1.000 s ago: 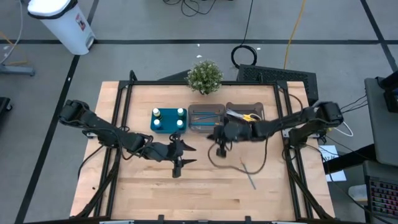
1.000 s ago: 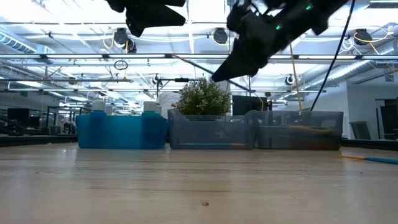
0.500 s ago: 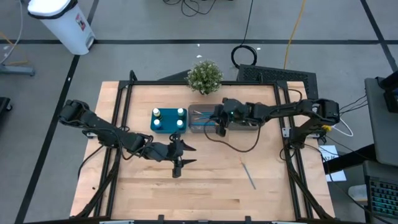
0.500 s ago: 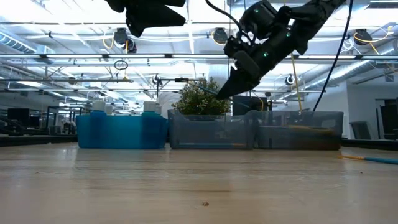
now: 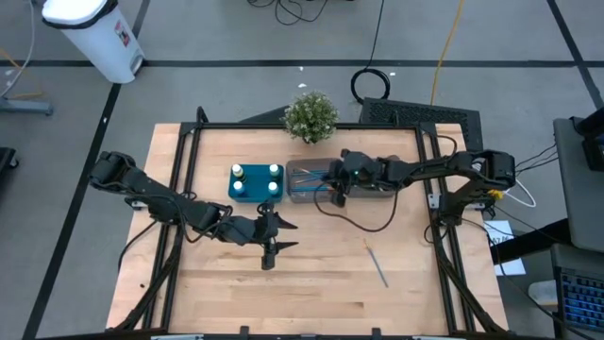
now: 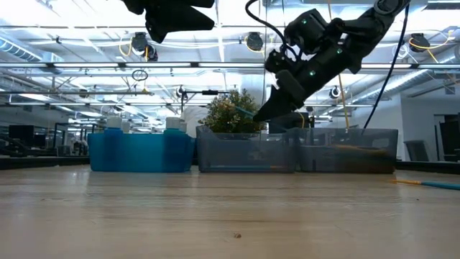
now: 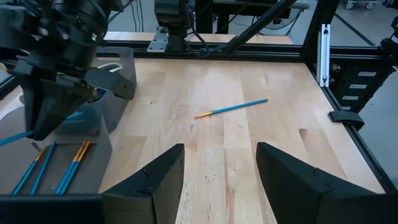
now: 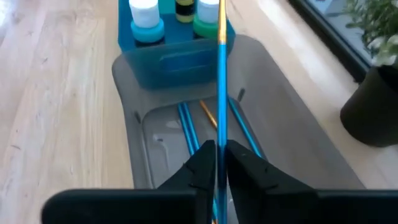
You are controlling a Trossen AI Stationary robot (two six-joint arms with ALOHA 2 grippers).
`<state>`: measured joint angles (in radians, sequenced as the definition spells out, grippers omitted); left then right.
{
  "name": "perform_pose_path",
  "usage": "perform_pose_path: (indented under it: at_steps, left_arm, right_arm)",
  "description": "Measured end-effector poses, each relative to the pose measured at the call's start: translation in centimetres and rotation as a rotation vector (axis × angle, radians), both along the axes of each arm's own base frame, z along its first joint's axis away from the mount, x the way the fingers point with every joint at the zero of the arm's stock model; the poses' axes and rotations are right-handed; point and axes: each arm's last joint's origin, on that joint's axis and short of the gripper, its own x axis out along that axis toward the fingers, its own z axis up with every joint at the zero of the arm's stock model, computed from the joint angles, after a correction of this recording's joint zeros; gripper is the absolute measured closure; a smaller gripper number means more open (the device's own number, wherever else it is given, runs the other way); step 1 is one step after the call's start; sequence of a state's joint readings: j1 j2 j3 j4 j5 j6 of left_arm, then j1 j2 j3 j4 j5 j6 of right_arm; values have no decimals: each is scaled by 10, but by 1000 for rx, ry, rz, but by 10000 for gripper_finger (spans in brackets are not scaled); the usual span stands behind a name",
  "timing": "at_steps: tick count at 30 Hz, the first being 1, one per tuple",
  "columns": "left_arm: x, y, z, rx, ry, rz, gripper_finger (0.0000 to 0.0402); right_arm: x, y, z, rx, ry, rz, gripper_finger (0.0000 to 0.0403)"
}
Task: Pick & Place Paint Supplies
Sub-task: Put the paint brush into the left black bin
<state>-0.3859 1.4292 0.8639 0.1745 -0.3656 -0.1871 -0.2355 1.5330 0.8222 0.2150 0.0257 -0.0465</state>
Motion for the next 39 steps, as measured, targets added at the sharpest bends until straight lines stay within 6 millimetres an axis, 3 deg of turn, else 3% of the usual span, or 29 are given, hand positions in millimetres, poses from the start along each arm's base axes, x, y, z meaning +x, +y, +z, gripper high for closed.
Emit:
perform_pose_path:
  at_steps: [11,16,20,25,28,33,36,39]
  left_arm:
    - [-1,0,-1,5,15,0,192]
    - [-1,0,-2,6,16,0,192]
    - [-1,0,-2,6,16,0,192]
    - [-1,0,-2,6,15,0,192]
    - [-1,0,-2,6,15,0,192]
    - [-1,0,-2,-8,18,6,192]
    - [-1,0,-2,-15,22,9,192]
    - [-1,0,-2,-15,22,9,192]
  right_arm:
    - [2,0,3,-5,-52,-2,322]
    - [2,13,11,-10,-79,35,284]
    - [1,44,29,15,-153,130,252]
    - [-10,105,58,50,-280,453,222]
    - [-19,141,74,173,-402,664,207]
    - [-35,184,101,266,-629,932,196]
    - [-43,203,102,335,-624,857,197]
    - [-46,215,90,259,-431,631,198]
